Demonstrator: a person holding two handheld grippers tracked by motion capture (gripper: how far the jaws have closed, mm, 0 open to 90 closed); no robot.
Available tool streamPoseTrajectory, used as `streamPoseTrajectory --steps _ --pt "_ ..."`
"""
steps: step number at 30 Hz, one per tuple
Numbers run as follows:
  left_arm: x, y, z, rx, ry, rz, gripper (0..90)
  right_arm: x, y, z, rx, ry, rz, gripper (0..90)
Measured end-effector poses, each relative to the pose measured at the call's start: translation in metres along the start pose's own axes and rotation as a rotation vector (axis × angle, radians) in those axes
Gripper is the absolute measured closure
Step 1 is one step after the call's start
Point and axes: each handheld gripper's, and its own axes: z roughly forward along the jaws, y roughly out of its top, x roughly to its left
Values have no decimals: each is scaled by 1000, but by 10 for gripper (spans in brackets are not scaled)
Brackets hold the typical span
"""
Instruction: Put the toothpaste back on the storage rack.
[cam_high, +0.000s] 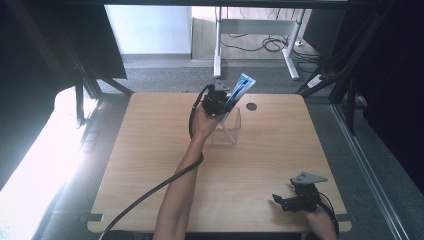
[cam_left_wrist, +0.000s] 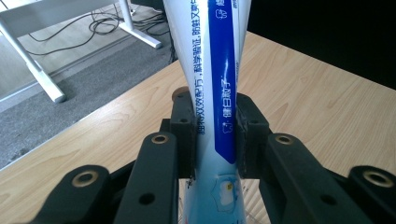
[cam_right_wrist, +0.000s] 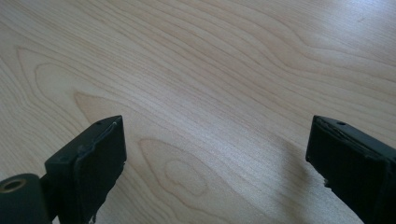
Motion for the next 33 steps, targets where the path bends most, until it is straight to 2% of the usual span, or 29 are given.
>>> streamPoseTrajectory --steps 12,24,33 --pt "-13 -13 12 4 2 42 729 -1 0 -1 -4 0 -3 51" --pt "-13 -28 17 37 6 51 727 -1 0 0 -1 4 -1 51" --pt "-12 -33 16 57 0 63 721 -1 0 0 4 4 -1 52"
